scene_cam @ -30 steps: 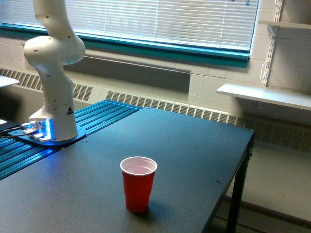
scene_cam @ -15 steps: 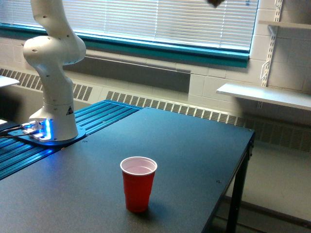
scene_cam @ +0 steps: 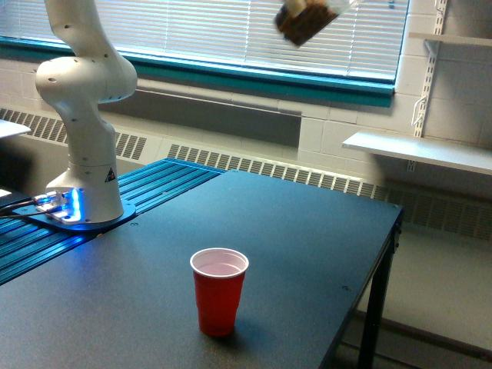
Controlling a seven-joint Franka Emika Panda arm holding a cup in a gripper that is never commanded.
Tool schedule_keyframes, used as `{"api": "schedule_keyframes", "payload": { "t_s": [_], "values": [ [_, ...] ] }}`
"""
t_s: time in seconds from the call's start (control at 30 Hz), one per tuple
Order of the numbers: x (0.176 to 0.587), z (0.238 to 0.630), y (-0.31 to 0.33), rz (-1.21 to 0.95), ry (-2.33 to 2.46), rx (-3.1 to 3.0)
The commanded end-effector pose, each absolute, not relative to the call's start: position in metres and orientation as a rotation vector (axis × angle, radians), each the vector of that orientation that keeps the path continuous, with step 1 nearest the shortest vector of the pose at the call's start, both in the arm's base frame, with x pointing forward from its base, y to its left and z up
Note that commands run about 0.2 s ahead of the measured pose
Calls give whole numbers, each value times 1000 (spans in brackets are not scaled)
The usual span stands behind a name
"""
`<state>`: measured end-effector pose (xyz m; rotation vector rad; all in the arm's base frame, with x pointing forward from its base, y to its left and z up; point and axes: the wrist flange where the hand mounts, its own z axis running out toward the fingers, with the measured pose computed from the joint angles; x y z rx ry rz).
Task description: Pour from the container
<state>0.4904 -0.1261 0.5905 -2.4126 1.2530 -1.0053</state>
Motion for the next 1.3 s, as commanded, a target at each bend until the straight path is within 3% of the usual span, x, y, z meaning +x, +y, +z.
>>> {"api": "schedule_keyframes", "payload": {
  "t_s": [0.03,1.3],
  "values": [
    [473,576,-140,-1000,1290,-2420],
    [409,432,-198,-727,1557,-2534]
  ]
}}
